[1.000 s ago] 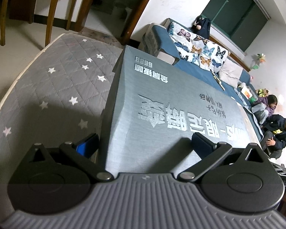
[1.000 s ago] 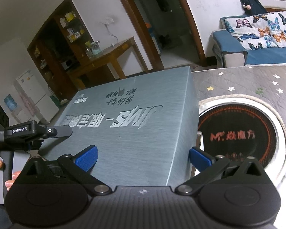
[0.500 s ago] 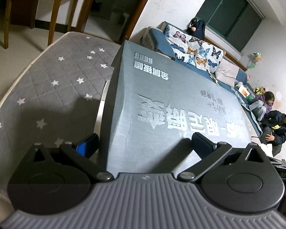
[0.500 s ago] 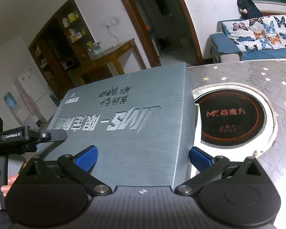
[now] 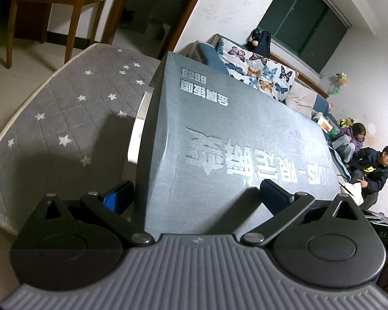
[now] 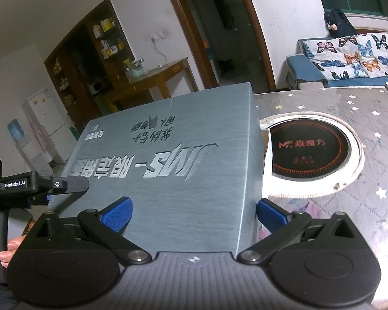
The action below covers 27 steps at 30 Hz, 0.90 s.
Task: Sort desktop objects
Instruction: 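Carry the grey lid with both grippers over the white box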
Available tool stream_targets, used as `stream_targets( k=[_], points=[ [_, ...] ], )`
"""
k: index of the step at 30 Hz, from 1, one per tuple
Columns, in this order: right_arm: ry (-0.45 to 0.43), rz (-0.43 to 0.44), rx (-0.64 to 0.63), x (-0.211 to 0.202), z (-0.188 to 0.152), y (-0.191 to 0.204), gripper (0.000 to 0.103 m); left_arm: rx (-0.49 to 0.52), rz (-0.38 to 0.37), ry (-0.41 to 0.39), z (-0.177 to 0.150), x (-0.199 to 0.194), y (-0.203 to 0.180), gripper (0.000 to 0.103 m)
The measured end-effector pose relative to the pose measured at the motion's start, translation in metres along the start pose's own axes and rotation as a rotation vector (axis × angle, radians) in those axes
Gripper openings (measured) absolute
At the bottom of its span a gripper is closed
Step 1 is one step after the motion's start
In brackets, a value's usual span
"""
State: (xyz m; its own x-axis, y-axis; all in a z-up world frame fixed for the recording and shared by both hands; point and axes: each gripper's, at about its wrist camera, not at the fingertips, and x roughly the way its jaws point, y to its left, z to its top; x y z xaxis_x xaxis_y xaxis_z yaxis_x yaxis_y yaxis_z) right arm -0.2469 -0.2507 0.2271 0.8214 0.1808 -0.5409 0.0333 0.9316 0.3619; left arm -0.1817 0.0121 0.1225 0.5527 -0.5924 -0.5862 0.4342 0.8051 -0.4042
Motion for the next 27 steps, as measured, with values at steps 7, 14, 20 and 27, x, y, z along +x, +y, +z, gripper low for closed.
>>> stream_targets(
  k=[7, 14, 20, 27],
  points=[
    [0.032, 0.010, 0.020, -0.005, -0.028, 0.005, 0.103, -0.017, 0.024, 0.021, -0.027, -0.010, 0.008, 0.103],
    [0.064, 0.008, 0.023, -0.007, -0.046, 0.005, 0.103, -0.032, 0.026, 0.059, -0.042, -0.008, 0.013, 0.103],
    [0.094, -0.006, 0.037, -0.004, -0.057, -0.001, 0.103, -0.050, 0.025, 0.109, -0.051, 0.003, 0.017, 0.103],
    [0.111, -0.025, 0.037, 0.000, -0.063, -0.005, 0.103, -0.055, 0.017, 0.141, -0.056, 0.010, 0.021, 0.103]
  ],
)
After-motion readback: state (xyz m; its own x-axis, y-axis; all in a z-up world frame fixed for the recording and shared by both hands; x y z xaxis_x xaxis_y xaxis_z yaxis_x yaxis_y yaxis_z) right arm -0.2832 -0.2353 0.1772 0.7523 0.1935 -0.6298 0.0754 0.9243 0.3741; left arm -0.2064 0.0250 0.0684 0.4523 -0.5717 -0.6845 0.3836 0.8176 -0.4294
